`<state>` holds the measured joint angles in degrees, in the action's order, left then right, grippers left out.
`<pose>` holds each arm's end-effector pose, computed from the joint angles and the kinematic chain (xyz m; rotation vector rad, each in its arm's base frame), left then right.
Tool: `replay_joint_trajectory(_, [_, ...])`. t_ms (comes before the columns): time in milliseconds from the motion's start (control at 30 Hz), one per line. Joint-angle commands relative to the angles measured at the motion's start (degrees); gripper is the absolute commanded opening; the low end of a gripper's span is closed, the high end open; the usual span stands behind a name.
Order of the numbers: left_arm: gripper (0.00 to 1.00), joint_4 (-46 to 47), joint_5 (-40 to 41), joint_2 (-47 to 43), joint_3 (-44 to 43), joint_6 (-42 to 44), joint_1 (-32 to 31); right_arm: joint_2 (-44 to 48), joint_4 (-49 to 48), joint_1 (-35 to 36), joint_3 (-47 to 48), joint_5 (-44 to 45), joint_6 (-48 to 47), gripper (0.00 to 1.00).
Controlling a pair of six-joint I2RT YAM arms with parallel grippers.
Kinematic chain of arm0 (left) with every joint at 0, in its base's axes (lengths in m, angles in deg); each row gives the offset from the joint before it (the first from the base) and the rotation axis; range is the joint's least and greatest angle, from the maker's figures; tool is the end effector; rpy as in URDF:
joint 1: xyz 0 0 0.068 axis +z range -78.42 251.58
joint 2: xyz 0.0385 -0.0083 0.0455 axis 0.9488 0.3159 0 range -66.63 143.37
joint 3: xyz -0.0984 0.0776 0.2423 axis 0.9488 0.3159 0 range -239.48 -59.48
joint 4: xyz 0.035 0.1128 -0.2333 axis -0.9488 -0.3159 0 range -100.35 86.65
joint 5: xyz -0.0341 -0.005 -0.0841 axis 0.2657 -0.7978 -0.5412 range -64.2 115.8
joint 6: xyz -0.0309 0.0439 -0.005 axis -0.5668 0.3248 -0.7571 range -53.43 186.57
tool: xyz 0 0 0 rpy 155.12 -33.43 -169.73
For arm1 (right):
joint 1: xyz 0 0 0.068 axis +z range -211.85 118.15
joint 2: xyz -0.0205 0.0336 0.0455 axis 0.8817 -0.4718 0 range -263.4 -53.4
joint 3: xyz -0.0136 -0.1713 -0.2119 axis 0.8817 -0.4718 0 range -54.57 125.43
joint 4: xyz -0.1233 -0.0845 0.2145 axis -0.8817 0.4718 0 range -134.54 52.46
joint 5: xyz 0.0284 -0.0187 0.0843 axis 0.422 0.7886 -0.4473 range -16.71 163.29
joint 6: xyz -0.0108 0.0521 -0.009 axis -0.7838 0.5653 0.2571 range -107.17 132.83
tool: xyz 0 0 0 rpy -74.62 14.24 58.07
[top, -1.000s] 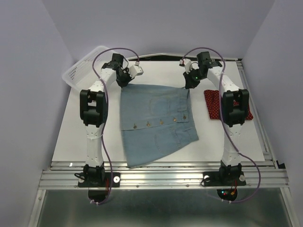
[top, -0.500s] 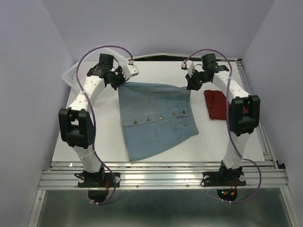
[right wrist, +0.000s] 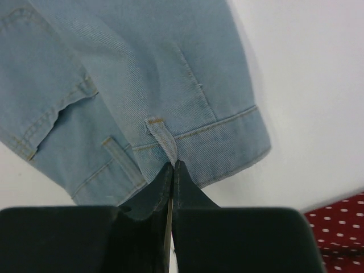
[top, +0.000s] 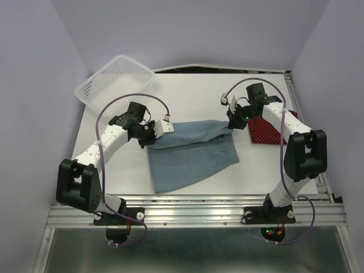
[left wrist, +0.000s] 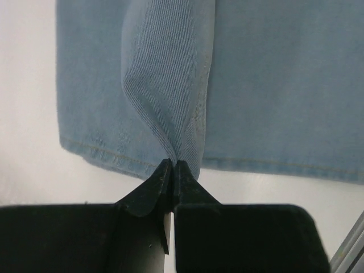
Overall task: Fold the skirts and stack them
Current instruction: Fold the skirt
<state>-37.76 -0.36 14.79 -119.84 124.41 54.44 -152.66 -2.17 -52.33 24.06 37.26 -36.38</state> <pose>0.2733 -0.1007 0.2551 1.6074 1.8092 -0.2649 0.3511 0.0802 0.2523 -1.3633 2.0343 0.5479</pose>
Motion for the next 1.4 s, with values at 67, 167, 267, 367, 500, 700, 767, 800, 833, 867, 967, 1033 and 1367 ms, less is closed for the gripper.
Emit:
replay_joint_trajectory(67, [0.00,3.9,2.6,-6.4,11.2,-3.9,-9.4,6.3,0.3,2.0,-11.8,-0.5,-4.5,0.01])
replay_joint_trajectory(167, [0.05,5.1,4.1,-5.5,14.1,-5.7,-11.9,7.6,0.1,2.0,-15.1,0.3,-5.8,0.01])
replay_joint_trajectory(267, [0.16,5.5,5.6,-2.3,14.7,-6.3,-11.9,7.7,0.6,2.5,-16.4,0.9,-6.7,0.04])
replay_joint_trajectory(367, [0.32,5.6,6.7,0.7,14.0,-6.8,-11.9,6.5,1.7,2.5,-16.6,1.3,-6.7,0.28])
replay_joint_trajectory(500, [0.51,3.2,5.5,-0.8,11.9,-5.7,-11.9,6.4,5.2,2.5,-13.9,1.7,-6.8,0.50])
replay_joint_trajectory(700, [0.56,-3.4,4.2,-7.9,6.7,-6.1,-11.9,11.9,4.6,2.5,-12.5,3.0,-8.9,0.58])
replay_joint_trajectory(767, [0.56,-4.3,4.4,-9.3,5.7,-6.7,-11.9,12.4,4.1,2.5,-12.3,2.9,-9.3,0.59])
replay_joint_trajectory(800, [0.57,-4.0,4.5,-9.6,5.6,-7.0,-11.8,12.7,3.0,2.5,-12.4,2.9,-9.4,0.59])
replay_joint_trajectory(833, [0.58,-3.5,4.5,-9.5,5.8,-7.3,-11.8,12.6,2.5,3.1,-12.7,3.1,-9.6,0.59])
replay_joint_trajectory(867, [0.58,-3.2,4.2,-9.3,5.9,-7.6,-11.8,12.4,2.1,3.7,-13.2,3.4,-10.1,0.59])
replay_joint_trajectory(967, [0.58,-2.3,3.3,-7.0,6.6,-8.5,-11.9,11.6,1.0,5.9,-14.6,4.1,-10.1,0.59])
replay_joint_trajectory(1033, [0.59,0.2,4.0,-5.7,7.8,-9.3,-11.9,11.5,-1.8,7.6,-16.8,5.7,-9.5,0.59])
replay_joint_trajectory(1367, [0.51,7.7,10.1,9.1,8.1,-12.8,-10.2,5.9,-15.9,11.7,-23.8,18.4,-7.0,0.49])
